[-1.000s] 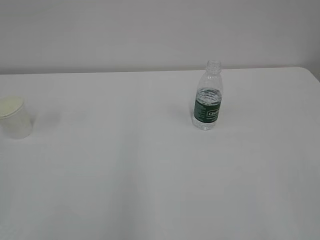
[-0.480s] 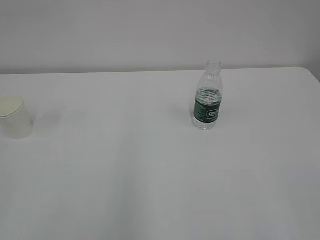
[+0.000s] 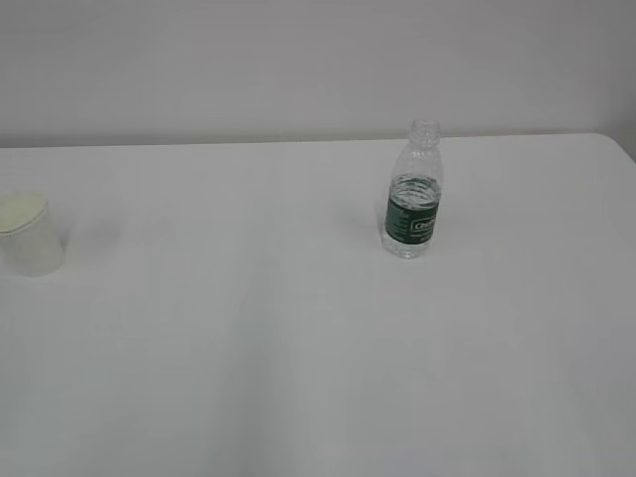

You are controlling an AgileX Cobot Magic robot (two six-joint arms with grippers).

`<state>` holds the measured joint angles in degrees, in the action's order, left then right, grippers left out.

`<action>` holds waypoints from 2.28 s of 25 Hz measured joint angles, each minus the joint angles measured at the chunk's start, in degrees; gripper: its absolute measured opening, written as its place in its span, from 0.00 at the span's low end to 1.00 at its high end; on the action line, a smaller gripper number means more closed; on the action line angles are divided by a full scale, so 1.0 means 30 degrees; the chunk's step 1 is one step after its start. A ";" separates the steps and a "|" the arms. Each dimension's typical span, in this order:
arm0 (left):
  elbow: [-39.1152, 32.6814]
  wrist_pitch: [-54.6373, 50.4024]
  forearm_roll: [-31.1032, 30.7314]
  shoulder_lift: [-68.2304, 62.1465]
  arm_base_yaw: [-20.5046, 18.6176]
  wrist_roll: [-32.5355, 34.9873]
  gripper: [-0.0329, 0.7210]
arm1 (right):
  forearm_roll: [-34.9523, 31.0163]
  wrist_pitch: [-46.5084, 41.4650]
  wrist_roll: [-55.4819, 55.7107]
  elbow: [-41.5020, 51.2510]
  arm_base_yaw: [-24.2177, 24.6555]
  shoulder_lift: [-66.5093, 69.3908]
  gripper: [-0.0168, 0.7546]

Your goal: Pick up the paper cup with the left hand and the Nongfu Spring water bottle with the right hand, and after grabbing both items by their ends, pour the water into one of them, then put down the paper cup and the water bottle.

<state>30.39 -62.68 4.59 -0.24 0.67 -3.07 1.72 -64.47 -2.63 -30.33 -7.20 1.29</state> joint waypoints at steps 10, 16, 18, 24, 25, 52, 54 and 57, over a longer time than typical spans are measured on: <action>0.0389 0.0143 0.0000 -0.0074 0.0000 0.0000 0.75 | -0.0072 0.0324 0.0000 -0.0013 0.0000 0.0000 0.76; 0.0415 0.0367 0.0000 -0.1417 0.0000 0.0000 0.75 | -0.0186 0.0636 0.0000 -0.0123 0.0000 0.0000 0.76; 0.0415 0.0699 0.0000 -0.1936 0.0000 0.0000 0.75 | -0.0410 0.0772 0.0000 -0.0159 0.0000 0.0000 0.76; 0.0529 0.1930 0.0000 -0.3427 0.0000 0.0000 0.75 | -0.0969 0.1189 0.0000 -0.0381 0.0000 0.1652 0.76; 0.0529 0.2236 0.0000 -0.3659 0.0000 0.0000 0.75 | -0.0999 0.1409 0.0000 -0.0468 0.0000 0.2064 0.76; 0.0529 0.5679 -0.1039 -0.6371 0.0000 0.0000 0.75 | -0.1635 0.6484 -0.1345 -0.0739 0.0000 0.5789 0.76; 0.0529 0.5976 -0.1039 -0.6371 0.0000 0.0000 0.75 | -0.1664 0.6957 -0.1345 -0.0739 0.0000 0.5910 0.76; 0.0529 0.6483 -0.1039 -0.6371 0.0000 0.0000 0.75 | -0.1664 0.7819 -0.1345 -0.0739 0.0000 0.6146 0.76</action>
<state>31.97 -43.24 1.47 -19.36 0.67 -3.07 -3.27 -41.02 -6.67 -32.55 -7.20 19.73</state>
